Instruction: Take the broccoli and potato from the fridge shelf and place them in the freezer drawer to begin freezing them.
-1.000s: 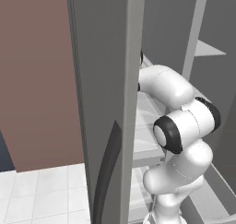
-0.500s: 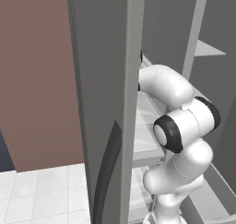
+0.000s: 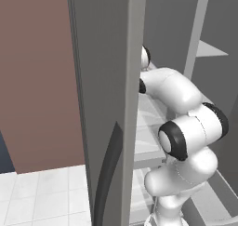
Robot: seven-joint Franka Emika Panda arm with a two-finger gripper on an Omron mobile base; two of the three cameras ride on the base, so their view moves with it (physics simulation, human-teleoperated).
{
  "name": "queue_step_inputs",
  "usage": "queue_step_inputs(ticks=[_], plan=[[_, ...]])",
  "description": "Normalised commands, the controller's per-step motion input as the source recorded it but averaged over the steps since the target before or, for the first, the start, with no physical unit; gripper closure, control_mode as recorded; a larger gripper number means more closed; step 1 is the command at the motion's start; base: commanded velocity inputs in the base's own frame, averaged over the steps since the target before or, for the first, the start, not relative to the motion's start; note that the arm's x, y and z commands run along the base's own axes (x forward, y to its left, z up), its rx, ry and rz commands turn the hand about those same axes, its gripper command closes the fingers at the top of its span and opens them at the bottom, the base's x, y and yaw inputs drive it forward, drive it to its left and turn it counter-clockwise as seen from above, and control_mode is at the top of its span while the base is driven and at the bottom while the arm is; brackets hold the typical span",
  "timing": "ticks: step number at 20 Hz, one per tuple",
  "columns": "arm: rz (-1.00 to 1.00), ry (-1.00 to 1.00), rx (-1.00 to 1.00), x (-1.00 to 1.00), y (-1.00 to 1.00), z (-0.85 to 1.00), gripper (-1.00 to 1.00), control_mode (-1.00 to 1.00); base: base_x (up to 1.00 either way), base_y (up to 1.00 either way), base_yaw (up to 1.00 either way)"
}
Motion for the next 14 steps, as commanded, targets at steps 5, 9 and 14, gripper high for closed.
queue_step_inputs(ticks=[5,9,14], plan=[[0.0,-0.38,0.06,-0.93,-0.61,0.02,1.0,-1.0,0.0,0.0,0.0],[0.0,-0.28,0.04,-1.0,-0.49,0.3,1.0,-1.0,0.0,0.0,0.0],[0.0,-0.1,0.08,-1.0,-0.33,0.29,1.0,-1.0,0.0,0.0,0.0]])
